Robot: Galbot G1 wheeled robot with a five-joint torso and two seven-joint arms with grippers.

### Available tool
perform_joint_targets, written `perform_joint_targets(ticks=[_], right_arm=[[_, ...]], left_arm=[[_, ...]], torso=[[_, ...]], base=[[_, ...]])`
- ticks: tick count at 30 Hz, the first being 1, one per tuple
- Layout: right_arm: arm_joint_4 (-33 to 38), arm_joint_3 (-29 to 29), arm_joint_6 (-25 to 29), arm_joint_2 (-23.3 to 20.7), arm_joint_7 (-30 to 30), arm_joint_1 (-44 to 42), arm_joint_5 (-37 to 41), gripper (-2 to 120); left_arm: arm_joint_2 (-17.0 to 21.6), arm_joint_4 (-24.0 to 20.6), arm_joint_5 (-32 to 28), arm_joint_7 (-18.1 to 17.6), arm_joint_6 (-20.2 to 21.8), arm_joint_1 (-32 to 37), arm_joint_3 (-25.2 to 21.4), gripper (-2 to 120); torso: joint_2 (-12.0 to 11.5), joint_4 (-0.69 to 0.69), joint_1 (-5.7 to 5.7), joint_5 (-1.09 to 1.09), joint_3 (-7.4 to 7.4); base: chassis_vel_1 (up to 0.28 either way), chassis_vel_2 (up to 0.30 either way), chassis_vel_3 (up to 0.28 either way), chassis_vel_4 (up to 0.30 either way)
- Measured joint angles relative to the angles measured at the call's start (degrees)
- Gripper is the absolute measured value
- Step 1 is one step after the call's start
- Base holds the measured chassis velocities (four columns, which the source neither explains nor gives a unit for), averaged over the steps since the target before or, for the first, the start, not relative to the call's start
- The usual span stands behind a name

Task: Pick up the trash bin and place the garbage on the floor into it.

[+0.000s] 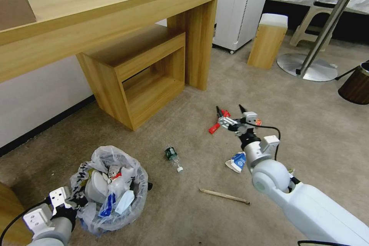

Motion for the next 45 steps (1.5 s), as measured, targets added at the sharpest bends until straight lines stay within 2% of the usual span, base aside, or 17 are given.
perform_joint_targets(ticks=[3,11,19,31,37,40,41,43,45], right_arm=[[-0.55,2.16,-0.31,-0.04,0.52,-1.21,-0.12,100],[-0.64,5.28,-0.94,1.06,0.73,-4.05,-1.88,94],[-0.89,5.09,-0.85,1.36,0.52,-4.29,-2.17,96],[-2.21,2.96,1.03,2.18,0.42,-3.37,-4.51,100],[-1.19,-0.02,-4.15,2.1,3.07,-1.58,0.08,100],[-0.41,-4.27,-13.04,1.95,7.24,2.11,9.98,100],[-0.41,-4.27,-13.04,1.95,7.24,2.11,9.98,100],[-0.53,-7.14,-18.03,2.0,9.39,4.73,14.02,100],[-0.76,-8.22,-19.11,2.1,9.96,5.75,15.07,100]], left_arm=[[1.16,-0.92,-1.87,-0.55,2.74,1.13,-0.95,0],[2.15,-1.85,-2.56,-0.81,3.17,1.38,-0.87,0],[1.97,-1.62,-2.36,-0.84,2.64,1.18,-0.47,0],[1.61,-1.48,-1.96,-0.82,1.77,0.56,0.31,0],[1.65,-1.26,-1.74,-0.79,1.65,0.55,0.46,0],[1.37,-1.07,-1.53,-0.7,1.23,0.46,0.72,0],[1.37,-1.07,-1.53,-0.7,1.23,0.46,0.72,0],[1.09,-0.91,-1.31,-0.58,0.78,0.42,0.83,0],[0.99,-0.82,-1.2,-0.56,0.64,0.36,0.95,0]], torso=[[0.0,0.0,0.0,0.0,0.0],[0.0,0.0,0.0,0.0,0.0],[0.0,0.0,0.0,-0.01,-0.01],[0.0,-0.01,0.02,0.0,0.03],[0.0,0.0,0.0,0.0,-0.01],[0.0,0.0,-0.01,0.0,-0.01],[0.0,0.0,-0.01,0.0,-0.01],[0.0,0.0,0.0,0.0,0.0],[0.0,0.0,0.0,0.0,0.0]], base=[[0.0,0.0,0.0,0.0],[0.0,0.0,0.0,0.0],[-0.041,0.029,0.049,-0.039],[-0.153,0.151,0.152,-0.146],[-0.01,0.0,0.001,-0.006],[0.0,0.0,0.0,0.0],[0.0,0.0,0.0,0.0],[0.0,0.0,0.0,0.0],[0.0,0.0,0.0,0.0]])
